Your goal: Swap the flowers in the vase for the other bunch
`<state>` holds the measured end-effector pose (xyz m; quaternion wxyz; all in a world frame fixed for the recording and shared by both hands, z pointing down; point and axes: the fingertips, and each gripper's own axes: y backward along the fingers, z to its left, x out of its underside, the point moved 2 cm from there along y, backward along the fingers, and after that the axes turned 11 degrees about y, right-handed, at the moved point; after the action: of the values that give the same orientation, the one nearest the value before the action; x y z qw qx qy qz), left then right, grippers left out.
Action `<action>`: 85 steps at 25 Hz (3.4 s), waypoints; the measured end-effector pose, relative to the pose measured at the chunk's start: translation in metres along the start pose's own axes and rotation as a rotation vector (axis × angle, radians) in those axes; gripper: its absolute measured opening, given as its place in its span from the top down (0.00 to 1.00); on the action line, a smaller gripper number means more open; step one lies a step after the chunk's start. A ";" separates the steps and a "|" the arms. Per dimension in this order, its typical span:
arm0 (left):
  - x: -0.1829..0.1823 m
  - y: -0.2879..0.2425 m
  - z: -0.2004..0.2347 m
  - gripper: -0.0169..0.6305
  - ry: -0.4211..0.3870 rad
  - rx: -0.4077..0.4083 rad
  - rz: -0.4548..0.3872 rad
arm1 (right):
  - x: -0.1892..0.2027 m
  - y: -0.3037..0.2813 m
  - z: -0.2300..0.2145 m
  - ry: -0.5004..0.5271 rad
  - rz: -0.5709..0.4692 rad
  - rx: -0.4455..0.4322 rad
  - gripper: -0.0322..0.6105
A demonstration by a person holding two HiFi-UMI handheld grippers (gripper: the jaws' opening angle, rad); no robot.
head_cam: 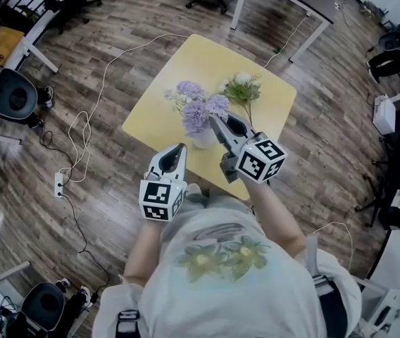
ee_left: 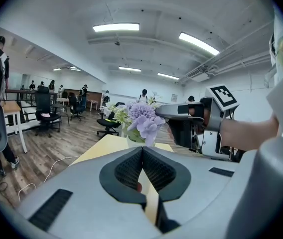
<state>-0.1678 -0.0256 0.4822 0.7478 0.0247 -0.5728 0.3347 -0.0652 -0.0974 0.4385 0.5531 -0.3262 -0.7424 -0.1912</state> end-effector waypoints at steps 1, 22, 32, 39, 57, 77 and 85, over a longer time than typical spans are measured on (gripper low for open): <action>0.001 -0.002 -0.003 0.95 0.001 0.001 0.003 | 0.000 0.003 -0.003 -0.005 0.001 0.002 0.84; 0.026 -0.054 -0.055 0.95 0.010 -0.027 0.043 | -0.001 0.056 -0.042 -0.048 0.075 -0.029 0.84; 0.041 -0.104 -0.063 0.48 -0.166 -0.065 0.084 | 0.002 0.058 -0.048 -0.037 0.119 -0.064 0.84; 0.028 -0.137 -0.048 0.47 -0.215 -0.121 0.066 | 0.006 0.045 -0.048 0.051 0.168 -0.098 0.84; 0.031 -0.136 -0.057 0.49 -0.220 -0.136 0.049 | 0.031 0.025 -0.032 0.422 0.402 -0.084 0.74; 0.029 -0.138 -0.046 0.50 -0.233 -0.153 0.052 | -0.024 0.030 -0.037 0.325 0.218 -0.076 0.87; 0.028 -0.140 -0.049 0.51 -0.245 -0.160 0.057 | -0.059 0.036 -0.041 0.297 0.134 -0.068 0.87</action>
<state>-0.0490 -0.1004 0.5380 0.6622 -0.0106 -0.6849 0.3037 -0.0013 -0.1140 0.3927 0.6568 -0.3617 -0.6223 -0.2248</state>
